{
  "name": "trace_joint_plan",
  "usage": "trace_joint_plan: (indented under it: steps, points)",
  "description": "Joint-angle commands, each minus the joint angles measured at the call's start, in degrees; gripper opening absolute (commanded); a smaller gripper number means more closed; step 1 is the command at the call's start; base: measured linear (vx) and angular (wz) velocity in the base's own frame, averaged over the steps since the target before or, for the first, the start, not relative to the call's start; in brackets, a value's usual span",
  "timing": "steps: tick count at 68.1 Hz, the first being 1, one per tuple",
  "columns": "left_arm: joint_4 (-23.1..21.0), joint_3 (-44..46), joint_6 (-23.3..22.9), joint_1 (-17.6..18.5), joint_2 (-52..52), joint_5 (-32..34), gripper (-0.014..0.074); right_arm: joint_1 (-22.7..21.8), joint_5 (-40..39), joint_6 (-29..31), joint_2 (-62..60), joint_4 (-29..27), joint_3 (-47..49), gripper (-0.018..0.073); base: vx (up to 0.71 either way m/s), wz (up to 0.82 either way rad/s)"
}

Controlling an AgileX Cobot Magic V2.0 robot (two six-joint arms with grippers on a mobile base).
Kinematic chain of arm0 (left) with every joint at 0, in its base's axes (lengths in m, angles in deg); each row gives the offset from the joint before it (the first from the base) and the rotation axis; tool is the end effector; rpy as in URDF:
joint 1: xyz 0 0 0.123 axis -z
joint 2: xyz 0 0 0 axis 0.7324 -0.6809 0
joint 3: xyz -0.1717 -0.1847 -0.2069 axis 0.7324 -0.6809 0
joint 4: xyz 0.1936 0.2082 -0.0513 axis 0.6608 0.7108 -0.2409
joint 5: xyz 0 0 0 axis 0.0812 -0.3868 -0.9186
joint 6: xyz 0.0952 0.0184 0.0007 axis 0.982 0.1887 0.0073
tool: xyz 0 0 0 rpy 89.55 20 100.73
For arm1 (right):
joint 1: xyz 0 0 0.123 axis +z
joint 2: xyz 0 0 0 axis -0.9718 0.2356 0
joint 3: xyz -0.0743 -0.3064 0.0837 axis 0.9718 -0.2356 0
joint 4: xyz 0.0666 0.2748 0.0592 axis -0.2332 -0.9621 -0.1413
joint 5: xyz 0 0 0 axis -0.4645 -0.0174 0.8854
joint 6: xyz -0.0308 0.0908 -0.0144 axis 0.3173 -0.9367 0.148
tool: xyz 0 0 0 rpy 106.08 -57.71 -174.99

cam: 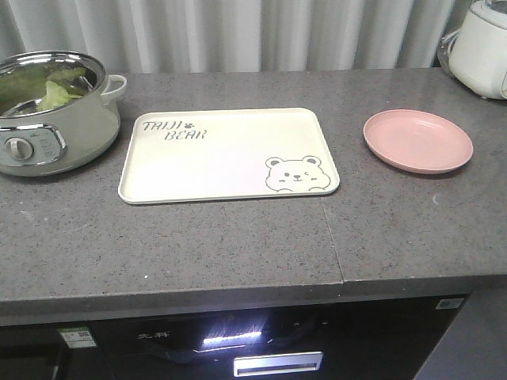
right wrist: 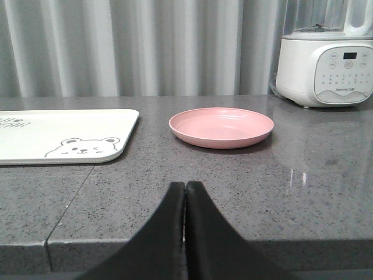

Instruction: Transfer vegetables to tray and serve

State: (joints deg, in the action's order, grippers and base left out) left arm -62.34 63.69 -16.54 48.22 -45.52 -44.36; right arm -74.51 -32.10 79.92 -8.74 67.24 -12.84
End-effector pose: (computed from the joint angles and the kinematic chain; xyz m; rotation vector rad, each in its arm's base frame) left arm 0.0587 0.0003 0.1953 -0.0587 1.5954 -0.0639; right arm 0.0589 0.0015 0.1964 -0.0018 1.5732 0.0420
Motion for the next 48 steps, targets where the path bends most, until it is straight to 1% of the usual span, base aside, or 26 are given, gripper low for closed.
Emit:
trace_joint_plan:
  steps: [1, 48]
  points:
    - [0.0, -0.6, -0.2, 0.1, 0.8, 4.1, -0.0006, 0.1, -4.6, 0.4, 0.8, 0.2, -0.4, -0.0003, 0.06, 0.02]
    - [0.0, -0.6, -0.2, 0.1, 0.8, 4.1, -0.0006, 0.1, -4.6, 0.4, 0.8, 0.2, -0.4, -0.0003, 0.05, 0.03]
